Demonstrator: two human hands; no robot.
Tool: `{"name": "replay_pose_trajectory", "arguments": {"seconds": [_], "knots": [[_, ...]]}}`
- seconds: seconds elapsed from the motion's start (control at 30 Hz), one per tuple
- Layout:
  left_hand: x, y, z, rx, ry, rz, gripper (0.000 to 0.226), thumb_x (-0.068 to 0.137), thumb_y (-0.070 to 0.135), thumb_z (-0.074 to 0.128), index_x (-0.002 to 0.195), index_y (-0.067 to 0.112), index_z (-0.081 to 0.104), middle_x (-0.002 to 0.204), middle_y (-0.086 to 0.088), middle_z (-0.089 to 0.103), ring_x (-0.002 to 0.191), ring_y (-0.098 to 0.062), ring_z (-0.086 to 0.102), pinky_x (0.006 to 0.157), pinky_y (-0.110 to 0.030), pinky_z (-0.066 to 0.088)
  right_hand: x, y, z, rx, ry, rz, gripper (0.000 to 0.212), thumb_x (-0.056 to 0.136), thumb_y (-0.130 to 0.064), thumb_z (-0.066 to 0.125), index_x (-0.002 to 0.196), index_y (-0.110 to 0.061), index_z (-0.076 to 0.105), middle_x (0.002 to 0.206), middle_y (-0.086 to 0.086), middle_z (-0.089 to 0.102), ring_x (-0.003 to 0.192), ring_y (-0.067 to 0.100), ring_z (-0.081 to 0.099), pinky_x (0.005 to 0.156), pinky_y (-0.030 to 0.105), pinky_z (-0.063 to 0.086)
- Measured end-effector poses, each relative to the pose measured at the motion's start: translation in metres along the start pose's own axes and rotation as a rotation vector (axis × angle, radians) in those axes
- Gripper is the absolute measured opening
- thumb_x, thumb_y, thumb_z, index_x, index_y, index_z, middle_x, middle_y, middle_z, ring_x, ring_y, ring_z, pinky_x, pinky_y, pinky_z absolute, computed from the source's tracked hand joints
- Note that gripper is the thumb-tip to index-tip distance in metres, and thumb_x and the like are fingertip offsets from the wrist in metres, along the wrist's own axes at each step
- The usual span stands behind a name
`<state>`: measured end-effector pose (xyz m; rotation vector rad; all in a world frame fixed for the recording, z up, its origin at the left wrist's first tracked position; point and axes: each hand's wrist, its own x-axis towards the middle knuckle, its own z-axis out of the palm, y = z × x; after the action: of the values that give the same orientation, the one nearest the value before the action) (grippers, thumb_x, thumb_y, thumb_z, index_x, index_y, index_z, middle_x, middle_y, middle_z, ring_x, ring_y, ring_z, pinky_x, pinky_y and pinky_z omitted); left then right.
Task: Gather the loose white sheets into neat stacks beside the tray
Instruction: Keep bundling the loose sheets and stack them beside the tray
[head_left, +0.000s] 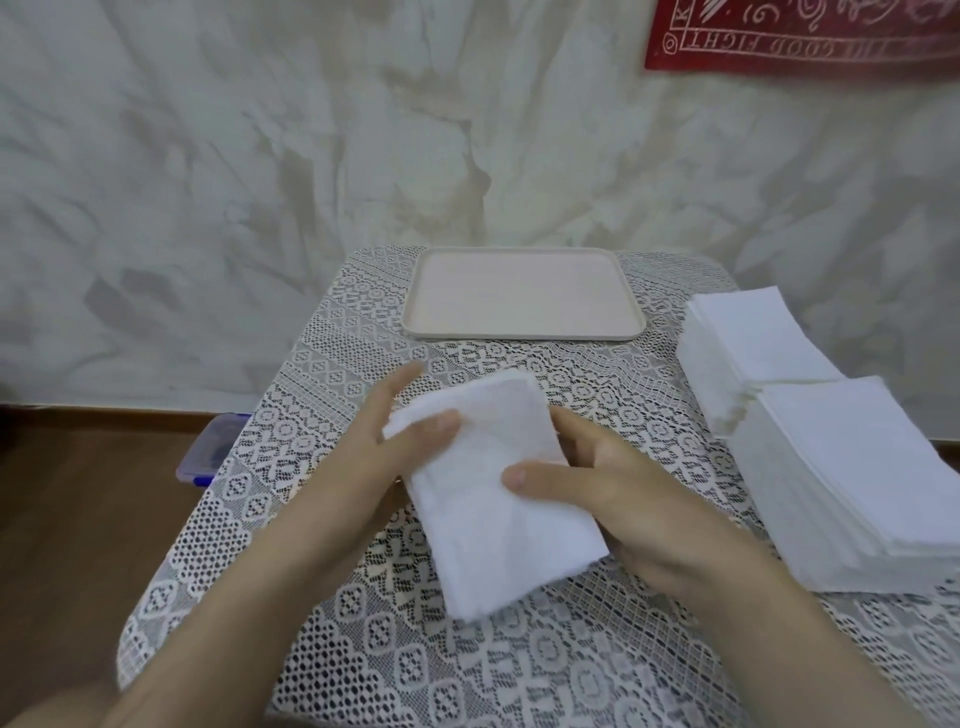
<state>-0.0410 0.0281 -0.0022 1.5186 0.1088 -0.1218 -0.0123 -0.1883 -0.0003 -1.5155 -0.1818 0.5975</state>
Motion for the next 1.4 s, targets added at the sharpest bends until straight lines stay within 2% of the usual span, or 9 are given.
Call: {"name": "replay_pose_trajectory", "arguments": {"seconds": [0.13,0.3,0.47,0.63,0.77,0.97,1.1,1.23,1.4], "knots": [[-0.013,-0.006,0.024,-0.118,0.048,-0.049,0.049,0.088,0.052,0.074,0.129,0.027,0.066,0.114,-0.002,0.080,0.105,-0.025,0.077,0.099,-0.054,0.057,-0.001,0.007,0.011,0.044,0.032,0.004,0.061,0.076,-0.026,0.086,0.132,-0.028,0.060,0.115,-0.003,0.076,0.105,0.020,0.074,0.084,0.038,0.061],[-0.014,-0.003,0.035,-0.101,0.096,-0.013,0.042,0.085,0.054,0.058,0.115,0.027,0.071,0.100,-0.002,0.082,0.090,-0.022,0.080,0.077,-0.039,0.064,-0.007,0.002,0.025,-0.117,0.068,-0.057,0.051,0.080,-0.062,0.074,0.123,-0.040,0.059,0.109,-0.017,0.076,0.097,0.005,0.074,0.092,0.039,0.060],[-0.002,0.004,0.036,-0.043,0.134,0.035,0.056,0.086,0.071,0.065,0.115,0.022,0.069,0.098,-0.006,0.081,0.087,-0.025,0.080,0.072,-0.039,0.066,-0.002,0.001,0.036,-0.205,0.094,-0.135,0.042,0.088,-0.060,0.069,0.126,-0.046,0.057,0.114,-0.019,0.074,0.102,0.003,0.072,0.096,0.040,0.057],[-0.006,-0.004,0.032,-0.146,0.105,-0.051,0.071,0.082,0.073,0.063,0.129,0.019,0.067,0.111,-0.009,0.080,0.103,-0.030,0.078,0.097,-0.054,0.059,-0.001,0.005,0.029,-0.101,0.176,-0.089,0.042,0.087,-0.063,0.066,0.119,-0.037,0.059,0.108,-0.015,0.076,0.095,0.006,0.074,0.091,0.044,0.060],[-0.006,-0.003,0.039,-0.110,0.070,-0.052,0.046,0.091,0.058,0.057,0.106,0.017,0.073,0.082,-0.004,0.081,0.070,-0.012,0.079,0.057,-0.024,0.060,0.000,0.008,0.036,-0.102,0.104,-0.092,0.037,0.095,-0.051,0.065,0.129,-0.038,0.057,0.114,-0.013,0.075,0.102,0.008,0.074,0.094,0.041,0.059],[-0.011,-0.008,0.030,0.091,-0.021,-0.057,0.059,0.080,0.061,0.069,0.132,0.032,0.062,0.113,0.009,0.080,0.102,-0.014,0.078,0.086,-0.036,0.063,0.000,0.004,0.026,-0.050,0.310,-0.152,0.042,0.082,-0.055,0.072,0.117,-0.033,0.064,0.103,-0.012,0.077,0.093,0.010,0.075,0.080,0.039,0.063],[-0.006,-0.009,0.029,0.019,0.108,-0.086,0.043,0.092,0.049,0.069,0.128,0.026,0.065,0.109,0.009,0.080,0.102,-0.016,0.076,0.091,-0.035,0.056,0.000,0.010,0.021,-0.061,0.217,-0.058,0.043,0.089,-0.054,0.069,0.126,-0.034,0.060,0.110,-0.012,0.074,0.098,0.007,0.072,0.085,0.034,0.061],[0.001,-0.008,0.025,0.061,0.133,-0.118,0.032,0.101,0.044,0.061,0.124,0.024,0.068,0.107,0.010,0.080,0.103,-0.015,0.075,0.087,-0.031,0.052,0.001,0.016,0.020,-0.129,0.241,-0.030,0.034,0.096,-0.045,0.064,0.129,-0.039,0.058,0.111,-0.014,0.073,0.102,0.007,0.071,0.096,0.042,0.058],[0.000,-0.014,0.024,0.140,0.156,-0.053,0.024,0.106,0.036,0.057,0.127,0.033,0.067,0.114,0.016,0.078,0.101,-0.004,0.073,0.080,-0.022,0.052,0.008,0.012,0.023,-0.207,0.326,-0.067,0.036,0.101,-0.040,0.057,0.136,-0.035,0.053,0.116,-0.013,0.067,0.104,0.011,0.067,0.085,0.034,0.057]]}}
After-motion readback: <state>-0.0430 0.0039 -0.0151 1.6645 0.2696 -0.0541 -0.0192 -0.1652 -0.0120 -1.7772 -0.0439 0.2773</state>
